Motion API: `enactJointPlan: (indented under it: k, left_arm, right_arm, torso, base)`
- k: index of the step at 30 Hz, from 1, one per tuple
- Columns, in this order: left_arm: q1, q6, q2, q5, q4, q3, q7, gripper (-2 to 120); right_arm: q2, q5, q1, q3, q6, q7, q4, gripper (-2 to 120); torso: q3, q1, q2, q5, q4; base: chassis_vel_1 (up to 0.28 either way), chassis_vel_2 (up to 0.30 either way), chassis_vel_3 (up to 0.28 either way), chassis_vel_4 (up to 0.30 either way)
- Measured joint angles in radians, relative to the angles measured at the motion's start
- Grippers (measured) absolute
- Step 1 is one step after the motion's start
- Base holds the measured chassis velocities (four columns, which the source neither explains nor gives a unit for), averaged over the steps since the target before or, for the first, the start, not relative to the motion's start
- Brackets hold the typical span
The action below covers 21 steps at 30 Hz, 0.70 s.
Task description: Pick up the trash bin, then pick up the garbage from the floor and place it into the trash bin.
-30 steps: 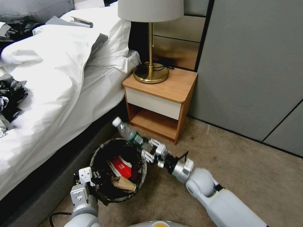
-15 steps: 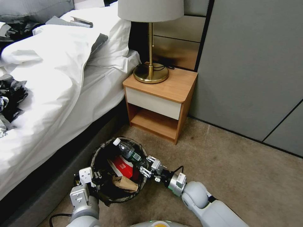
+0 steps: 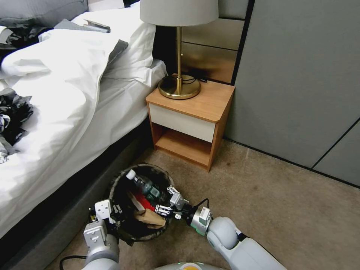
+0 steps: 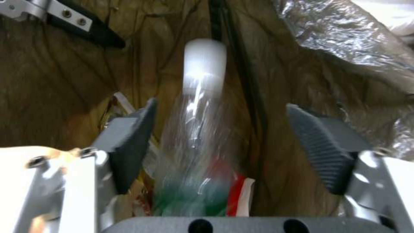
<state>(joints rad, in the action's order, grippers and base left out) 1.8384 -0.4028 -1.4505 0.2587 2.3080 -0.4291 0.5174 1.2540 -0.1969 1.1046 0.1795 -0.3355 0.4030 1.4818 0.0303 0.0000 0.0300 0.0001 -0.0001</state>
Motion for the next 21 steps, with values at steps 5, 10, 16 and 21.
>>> enactJointPlan:
  k: [5, 10, 16, 21]
  left_arm:
    - [0.003, 0.000, -0.001, 0.000, 0.002, 0.005, 0.000, 0]
    - [0.004, -0.001, 0.000, 0.002, 0.006, 0.006, -0.005, 0]
    - [-0.002, -0.003, 0.003, 0.005, 0.002, 0.003, -0.003, 0]
    - [-0.012, -0.006, 0.007, 0.009, -0.015, -0.004, 0.001, 0]
  right_arm:
    - [-0.002, 0.005, 0.001, 0.001, 0.001, -0.001, 0.002, 91]
    - [-0.005, 0.012, 0.002, 0.001, 0.001, -0.002, 0.012, 100]
    - [-0.016, 0.028, 0.012, -0.004, -0.014, -0.003, 0.043, 100]
    - [-0.036, 0.054, 0.029, -0.023, -0.057, -0.010, 0.143, 100]
  torso:
    - [0.000, 0.000, 0.000, -0.0001, 0.0001]
    - [0.000, 0.000, 0.000, 0.0000, 0.0002]
    - [0.000, 0.000, 0.000, -0.0001, 0.0001]
    - [0.000, 0.000, 0.000, -0.0001, 0.0002]
  base:
    - [0.000, 0.000, 0.000, 0.000]
    - [0.000, 0.000, 0.000, 0.000]
    - [0.000, 0.000, 0.000, 0.000]
    - [0.000, 0.000, 0.000, 0.000]
